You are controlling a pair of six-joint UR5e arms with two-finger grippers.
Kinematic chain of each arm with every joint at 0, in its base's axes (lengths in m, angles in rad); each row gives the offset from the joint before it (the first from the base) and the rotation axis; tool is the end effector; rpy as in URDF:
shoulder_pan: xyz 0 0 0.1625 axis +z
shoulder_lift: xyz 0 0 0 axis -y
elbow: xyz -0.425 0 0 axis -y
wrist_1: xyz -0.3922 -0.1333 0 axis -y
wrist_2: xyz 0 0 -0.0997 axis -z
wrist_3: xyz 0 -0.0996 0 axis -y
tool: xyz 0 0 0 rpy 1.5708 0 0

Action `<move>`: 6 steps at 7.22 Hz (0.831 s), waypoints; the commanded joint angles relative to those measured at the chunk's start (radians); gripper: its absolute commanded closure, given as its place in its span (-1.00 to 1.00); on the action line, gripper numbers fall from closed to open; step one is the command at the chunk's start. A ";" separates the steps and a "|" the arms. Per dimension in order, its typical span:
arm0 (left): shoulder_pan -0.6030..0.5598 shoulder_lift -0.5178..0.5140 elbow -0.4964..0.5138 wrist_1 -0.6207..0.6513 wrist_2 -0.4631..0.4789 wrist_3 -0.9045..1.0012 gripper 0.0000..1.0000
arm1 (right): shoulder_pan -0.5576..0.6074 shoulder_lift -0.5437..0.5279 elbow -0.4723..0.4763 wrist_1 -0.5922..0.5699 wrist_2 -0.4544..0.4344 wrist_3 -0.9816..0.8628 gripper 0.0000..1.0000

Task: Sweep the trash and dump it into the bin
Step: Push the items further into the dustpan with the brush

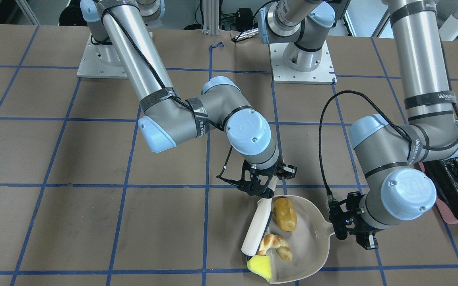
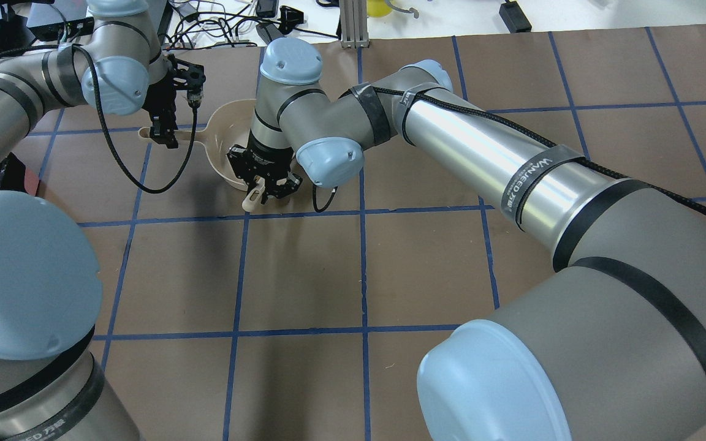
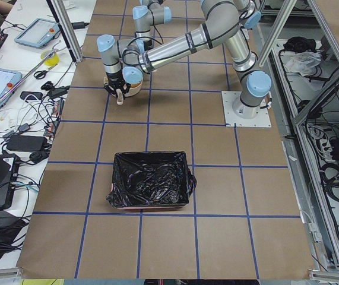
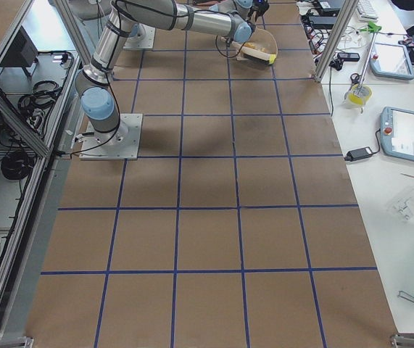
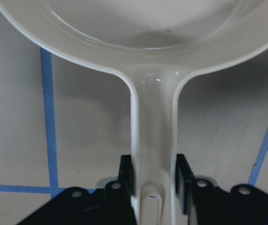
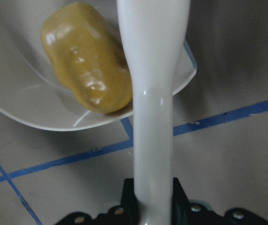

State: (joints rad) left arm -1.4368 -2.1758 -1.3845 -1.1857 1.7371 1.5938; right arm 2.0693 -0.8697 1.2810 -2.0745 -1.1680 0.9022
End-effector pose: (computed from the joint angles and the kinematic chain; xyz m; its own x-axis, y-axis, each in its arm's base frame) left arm -0.0227 -0.7058 0.2511 -0.1110 0.9931 0.0374 0.9809 0.1034 0.1646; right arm 0.5058 -0.5687 0.2484 -0.8637 0.3939 -0.3144 0.3254 0.9122 0.2491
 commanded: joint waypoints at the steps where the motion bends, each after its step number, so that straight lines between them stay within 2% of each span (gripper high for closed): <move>1: -0.001 -0.001 -0.001 0.000 -0.002 -0.002 1.00 | 0.044 0.027 -0.043 -0.004 0.024 0.000 1.00; 3: -0.001 -0.001 -0.002 0.000 -0.004 0.000 1.00 | 0.071 0.061 -0.118 -0.004 0.045 0.030 1.00; 6: -0.001 -0.001 0.001 0.000 -0.007 0.000 1.00 | 0.121 0.058 -0.147 -0.004 0.047 0.104 1.00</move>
State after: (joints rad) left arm -1.4373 -2.1772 -1.3856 -1.1858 1.7308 1.5937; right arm 2.1674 -0.8110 1.1519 -2.0778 -1.1206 0.9733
